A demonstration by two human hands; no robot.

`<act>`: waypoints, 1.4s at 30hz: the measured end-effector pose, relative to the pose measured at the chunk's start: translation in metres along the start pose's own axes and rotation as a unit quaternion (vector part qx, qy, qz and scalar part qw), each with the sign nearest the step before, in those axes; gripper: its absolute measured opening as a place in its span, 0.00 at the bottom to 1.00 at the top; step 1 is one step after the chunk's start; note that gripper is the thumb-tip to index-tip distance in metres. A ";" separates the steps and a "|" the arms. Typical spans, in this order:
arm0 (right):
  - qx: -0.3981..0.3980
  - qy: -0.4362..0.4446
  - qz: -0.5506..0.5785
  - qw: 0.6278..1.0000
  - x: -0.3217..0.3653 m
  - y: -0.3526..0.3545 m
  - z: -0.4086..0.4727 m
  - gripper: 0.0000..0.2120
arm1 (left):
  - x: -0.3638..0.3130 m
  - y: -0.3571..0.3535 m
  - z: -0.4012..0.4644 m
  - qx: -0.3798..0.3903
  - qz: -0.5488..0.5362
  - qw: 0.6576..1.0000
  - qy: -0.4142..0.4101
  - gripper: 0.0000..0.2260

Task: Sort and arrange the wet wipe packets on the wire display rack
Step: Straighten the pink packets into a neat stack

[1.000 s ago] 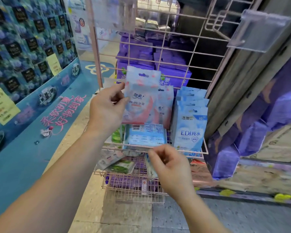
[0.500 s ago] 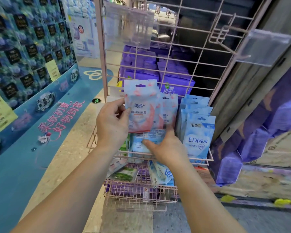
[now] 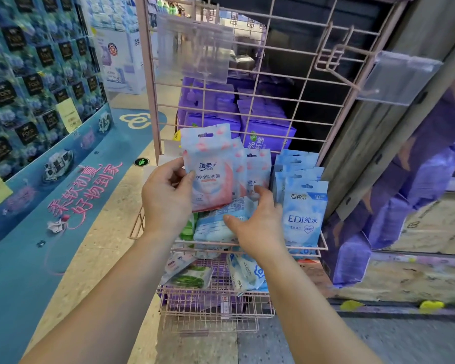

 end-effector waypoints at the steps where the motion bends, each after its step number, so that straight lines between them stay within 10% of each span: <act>1: -0.006 0.003 0.016 1.000 0.000 0.002 0.001 0.40 | 0.000 0.001 0.001 0.000 -0.002 1.000 0.003 0.11; 9: -0.144 0.101 0.096 0.980 -0.007 0.071 -0.035 0.36 | -0.001 0.007 0.008 -0.031 -0.177 0.979 0.095 0.05; 18: -0.104 -0.068 0.353 0.927 -0.084 0.061 -0.078 0.24 | -0.010 -0.026 -0.027 0.087 0.095 0.990 -0.059 0.08; 28: 0.243 -0.288 0.459 0.805 -0.137 0.019 -0.110 0.28 | -0.006 -0.031 -0.039 0.106 0.148 0.982 -0.057 0.14; 35: 0.044 -0.299 0.472 0.828 -0.157 0.005 -0.056 0.13 | -0.005 -0.031 -0.041 0.105 0.158 0.981 -0.036 0.14; 42: 0.040 -0.336 0.434 0.835 -0.165 -0.017 -0.023 0.15 | -0.003 -0.031 -0.040 0.107 0.171 0.979 -0.011 0.14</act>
Point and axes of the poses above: each hand's wrist, its own z-axis towards the middle knuckle, its own y-axis out of the back of the hand, x = y × z, the point moved 2 cm from there along z, towards the middle knuckle, and after that the axes turned 5 degrees about -z, right-handed, at the moved point
